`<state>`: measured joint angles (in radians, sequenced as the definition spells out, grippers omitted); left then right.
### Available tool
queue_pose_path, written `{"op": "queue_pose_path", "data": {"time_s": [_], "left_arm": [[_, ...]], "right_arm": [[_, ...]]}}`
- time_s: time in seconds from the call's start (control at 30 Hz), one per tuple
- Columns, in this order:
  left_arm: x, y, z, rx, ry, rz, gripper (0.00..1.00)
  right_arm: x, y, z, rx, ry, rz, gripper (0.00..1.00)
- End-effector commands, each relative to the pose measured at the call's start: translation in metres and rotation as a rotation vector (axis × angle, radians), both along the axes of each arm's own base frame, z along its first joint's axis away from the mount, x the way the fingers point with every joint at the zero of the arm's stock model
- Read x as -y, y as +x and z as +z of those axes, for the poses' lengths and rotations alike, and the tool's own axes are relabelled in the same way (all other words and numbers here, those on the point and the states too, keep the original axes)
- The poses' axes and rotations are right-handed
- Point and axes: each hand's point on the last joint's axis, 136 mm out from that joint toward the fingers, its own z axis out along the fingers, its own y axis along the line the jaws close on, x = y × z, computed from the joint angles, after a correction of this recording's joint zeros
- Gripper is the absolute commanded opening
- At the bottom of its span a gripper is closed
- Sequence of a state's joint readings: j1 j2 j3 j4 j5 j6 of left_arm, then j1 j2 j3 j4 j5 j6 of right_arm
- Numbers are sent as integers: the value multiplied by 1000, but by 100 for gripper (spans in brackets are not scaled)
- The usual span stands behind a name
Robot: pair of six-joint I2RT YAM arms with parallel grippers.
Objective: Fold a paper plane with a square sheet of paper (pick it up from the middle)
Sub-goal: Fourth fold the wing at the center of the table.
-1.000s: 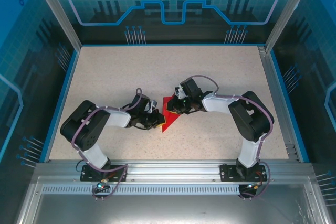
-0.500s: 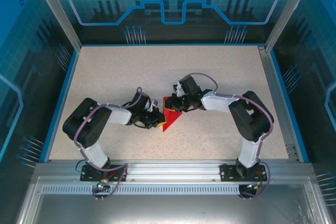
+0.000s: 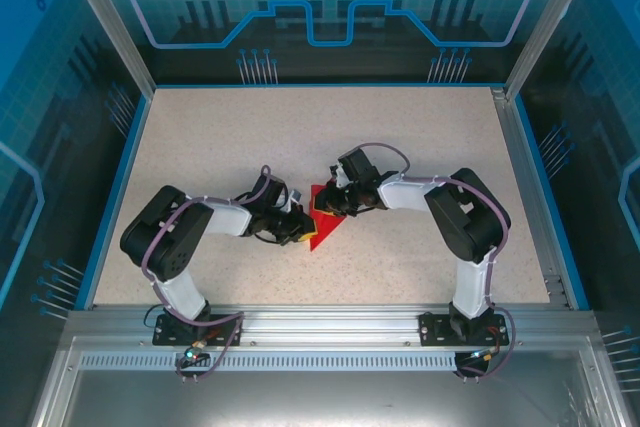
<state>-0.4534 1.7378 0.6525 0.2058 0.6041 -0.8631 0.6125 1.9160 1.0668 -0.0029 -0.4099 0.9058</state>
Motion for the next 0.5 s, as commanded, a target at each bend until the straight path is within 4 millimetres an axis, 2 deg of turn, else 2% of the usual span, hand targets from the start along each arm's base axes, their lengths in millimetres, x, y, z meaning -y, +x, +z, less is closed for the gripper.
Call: {"op": "queue_pose_path", "data": {"time_s": [0.0, 0.23, 0.37, 0.47], "left_arm": [[1, -11, -14, -59, 16, -36, 9], [2, -9, -13, -71, -10, -45, 9], [2, -9, -14, -85, -19, -53, 9], [1, -9, -17, -96, -17, -53, 9]], "right_arm": [[4, -1, 17, 28, 8, -13, 21], [-4, -8, 39, 75, 60, 38, 23], [-17, -12, 40, 76, 66, 71, 24], [-20, -10, 32, 65, 50, 64, 24]]}}
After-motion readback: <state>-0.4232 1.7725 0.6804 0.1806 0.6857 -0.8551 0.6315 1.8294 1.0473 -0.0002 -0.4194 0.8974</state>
